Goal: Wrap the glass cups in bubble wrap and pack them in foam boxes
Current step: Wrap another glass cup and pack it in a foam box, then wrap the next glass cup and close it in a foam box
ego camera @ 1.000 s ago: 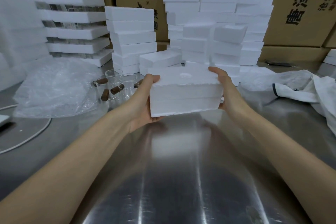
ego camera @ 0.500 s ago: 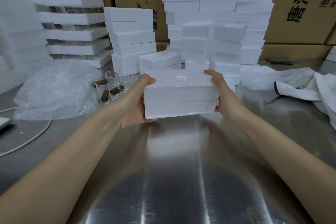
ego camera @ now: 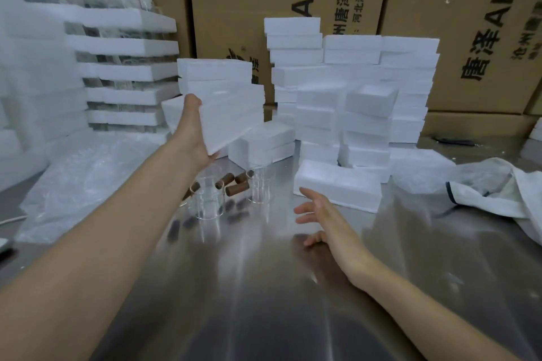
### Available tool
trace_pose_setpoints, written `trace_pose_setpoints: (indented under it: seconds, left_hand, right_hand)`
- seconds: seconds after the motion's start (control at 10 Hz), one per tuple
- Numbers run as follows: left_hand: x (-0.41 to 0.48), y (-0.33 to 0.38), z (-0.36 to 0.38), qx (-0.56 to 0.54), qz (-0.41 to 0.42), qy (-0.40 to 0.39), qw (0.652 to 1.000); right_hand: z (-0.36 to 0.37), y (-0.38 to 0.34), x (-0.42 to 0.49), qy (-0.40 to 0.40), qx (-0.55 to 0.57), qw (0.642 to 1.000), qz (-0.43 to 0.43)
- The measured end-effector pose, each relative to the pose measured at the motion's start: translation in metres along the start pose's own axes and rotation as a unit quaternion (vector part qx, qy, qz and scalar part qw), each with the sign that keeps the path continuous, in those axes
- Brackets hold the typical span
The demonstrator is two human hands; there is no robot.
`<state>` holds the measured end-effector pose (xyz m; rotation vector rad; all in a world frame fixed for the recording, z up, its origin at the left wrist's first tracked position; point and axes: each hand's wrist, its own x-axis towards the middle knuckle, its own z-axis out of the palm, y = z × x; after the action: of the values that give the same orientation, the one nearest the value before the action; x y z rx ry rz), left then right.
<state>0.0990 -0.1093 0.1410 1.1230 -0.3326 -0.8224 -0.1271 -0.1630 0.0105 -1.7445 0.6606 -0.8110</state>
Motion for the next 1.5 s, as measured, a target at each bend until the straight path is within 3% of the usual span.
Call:
trace_pose_setpoints:
  seconds: [0.3,0.4,0.6,0.7,0.8,0.9,1.0,1.1,1.2,1.3,1.4,1.5]
  left_hand:
    - [0.069,-0.001,0.052,0.065,-0.051,0.048,0.995]
    - [0.084,-0.006,0.062,0.031,-0.078,0.091,0.992]
    - [0.1,-0.017,0.075,0.029,-0.088,0.073,0.993]
    - [0.107,-0.017,0.078,0.0,-0.091,0.105,0.99]
    - [0.13,-0.018,0.075,-0.122,-0.118,0.118,0.978]
    - [0.116,-0.018,0.075,0.437,-0.044,-0.02,0.898]
    - [0.105,-0.021,0.068,0.151,0.017,0.038,0.988]
    - [0.065,-0.052,0.064,0.207,0.229,0.061,0.949]
    - [0.004,-0.105,0.037,0.312,0.433,-0.054,0.844]
    - [-0.027,-0.144,-0.002,0.418,0.479,-0.141,0.759]
    - [-0.032,-0.153,-0.026,0.513,0.46,-0.184,0.701]
    - [-0.032,-0.149,-0.034,0.543,0.438,-0.187,0.692]
  right_hand:
    - [-0.003,0.005,0.001,-0.027,-0.052,0.998,-0.009]
    - [-0.001,0.004,0.003,-0.026,-0.047,0.998,-0.015]
    - [0.001,0.003,0.005,-0.032,-0.059,0.997,-0.025]
    - [0.001,0.003,0.004,-0.037,-0.074,0.996,-0.026]
    - [0.001,0.003,0.004,-0.045,-0.096,0.994,-0.04]
    - [0.0,0.003,0.004,-0.051,-0.121,0.99,-0.056]
    - [-0.003,0.004,0.007,-0.034,-0.154,0.985,-0.076]
    - [-0.011,0.007,0.01,0.031,-0.214,0.968,-0.128]
    - [-0.029,0.011,0.015,0.139,-0.321,0.92,-0.176]
    - [-0.046,0.014,0.018,0.207,-0.409,0.878,-0.139]
    - [-0.05,0.016,0.019,0.166,-0.469,0.866,-0.039]
    - [-0.048,0.017,0.017,0.134,-0.487,0.863,0.004]
